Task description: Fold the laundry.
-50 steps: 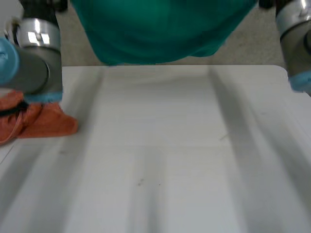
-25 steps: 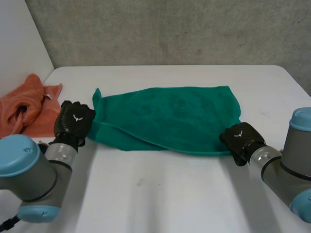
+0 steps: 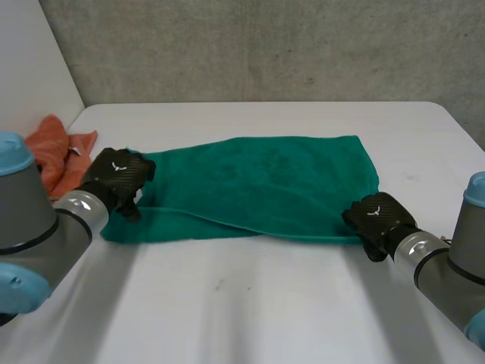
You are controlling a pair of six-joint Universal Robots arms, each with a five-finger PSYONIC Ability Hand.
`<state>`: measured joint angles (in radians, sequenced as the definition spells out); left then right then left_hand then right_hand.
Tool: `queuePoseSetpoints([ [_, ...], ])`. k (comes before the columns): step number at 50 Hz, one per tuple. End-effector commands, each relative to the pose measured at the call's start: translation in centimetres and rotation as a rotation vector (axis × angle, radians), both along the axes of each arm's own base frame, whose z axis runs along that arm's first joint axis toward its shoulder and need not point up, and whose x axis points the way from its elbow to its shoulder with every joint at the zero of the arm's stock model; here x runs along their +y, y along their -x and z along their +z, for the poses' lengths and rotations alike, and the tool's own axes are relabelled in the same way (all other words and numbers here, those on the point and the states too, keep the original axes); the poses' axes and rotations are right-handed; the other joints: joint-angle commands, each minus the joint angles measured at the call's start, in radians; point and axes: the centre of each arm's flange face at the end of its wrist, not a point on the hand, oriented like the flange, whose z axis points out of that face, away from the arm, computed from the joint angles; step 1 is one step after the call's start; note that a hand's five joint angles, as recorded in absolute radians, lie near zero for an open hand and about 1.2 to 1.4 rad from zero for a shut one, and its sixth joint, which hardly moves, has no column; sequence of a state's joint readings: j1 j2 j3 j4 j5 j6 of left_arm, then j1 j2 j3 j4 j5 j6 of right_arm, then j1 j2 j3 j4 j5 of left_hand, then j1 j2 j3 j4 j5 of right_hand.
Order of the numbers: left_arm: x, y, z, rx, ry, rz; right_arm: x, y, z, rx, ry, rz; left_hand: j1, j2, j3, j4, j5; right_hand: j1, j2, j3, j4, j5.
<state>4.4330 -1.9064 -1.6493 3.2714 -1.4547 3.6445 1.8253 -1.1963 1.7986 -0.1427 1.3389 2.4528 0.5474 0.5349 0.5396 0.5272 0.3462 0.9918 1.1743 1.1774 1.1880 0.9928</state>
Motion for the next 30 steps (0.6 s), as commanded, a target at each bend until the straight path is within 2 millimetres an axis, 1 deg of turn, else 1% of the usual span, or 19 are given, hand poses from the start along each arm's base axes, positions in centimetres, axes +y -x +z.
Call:
queuePoseSetpoints([
  [1, -2.3, -0.1, -1.7, -0.038, -0.036, 0.077, 0.2, 0.0, -0.2, 0.003, -0.006, 0.001, 0.054, 0.066, 0.061, 0.074, 0.08, 0.404, 0.222, 0.219, 0.208, 0.229],
  [2, -2.9, -0.1, -2.1, -0.044, -0.045, 0.088, 0.2, 0.0, -0.2, 0.003, -0.006, 0.001, 0.077, 0.089, 0.085, 0.097, 0.104, 0.404, 0.222, 0.219, 0.208, 0.229],
  [6, -3.3, -0.3, -2.9, -0.068, -0.104, 0.104, 0.3, 0.1, -0.3, 0.004, -0.01, 0.001, 0.127, 0.139, 0.135, 0.147, 0.154, 0.404, 0.222, 0.219, 0.208, 0.229],
  [12, -2.9, -0.9, -3.4, -0.104, -0.194, 0.128, 0.4, 0.1, -0.4, 0.006, -0.016, -0.001, 0.189, 0.201, 0.196, 0.209, 0.215, 0.404, 0.222, 0.219, 0.208, 0.229],
  [16, -3.0, -1.3, -3.4, -0.119, -0.194, 0.16, 0.4, 0.1, -0.4, 0.005, -0.016, 0.0, 0.221, 0.233, 0.229, 0.241, 0.248, 0.404, 0.222, 0.219, 0.208, 0.229],
  [20, -3.1, -1.5, -3.5, -0.134, -0.194, 0.182, 0.4, 0.1, -0.4, 0.006, -0.016, -0.001, 0.318, 0.33, 0.325, 0.338, 0.344, 0.404, 0.222, 0.219, 0.208, 0.229],
  [24, -3.0, -1.6, -4.3, -0.148, -0.214, 0.192, 0.3, 0.1, -0.3, 0.003, -0.016, 0.0, 0.505, 0.518, 0.513, 0.525, 0.532, 0.404, 0.222, 0.219, 0.208, 0.229],
  [25, -3.0, -1.7, -4.4, -0.151, -0.219, 0.193, 0.3, 0.1, -0.3, 0.004, -0.017, 0.0, 0.666, 0.678, 0.673, 0.686, 0.692, 0.404, 0.222, 0.219, 0.208, 0.229],
  [27, -2.8, -1.6, -4.6, -0.153, -0.22, 0.193, 0.2, 0.2, -0.2, 0.004, -0.019, -0.009, 0.848, 0.86, 0.856, 0.868, 0.875, 0.404, 0.222, 0.219, 0.208, 0.229],
  [29, -2.7, -1.5, -4.3, -0.151, -0.209, 0.192, 0.2, 0.2, -0.1, 0.002, -0.017, -0.011, 0.849, 0.861, 0.857, 0.869, 0.876, 0.404, 0.222, 0.219, 0.208, 0.229],
  [30, -2.7, -1.4, -4.2, -0.148, -0.205, 0.191, 0.2, 0.2, 0.0, 0.0, -0.02, -0.014, 0.849, 0.861, 0.857, 0.869, 0.876, 0.281, 0.098, 0.095, 0.084, 0.105],
])
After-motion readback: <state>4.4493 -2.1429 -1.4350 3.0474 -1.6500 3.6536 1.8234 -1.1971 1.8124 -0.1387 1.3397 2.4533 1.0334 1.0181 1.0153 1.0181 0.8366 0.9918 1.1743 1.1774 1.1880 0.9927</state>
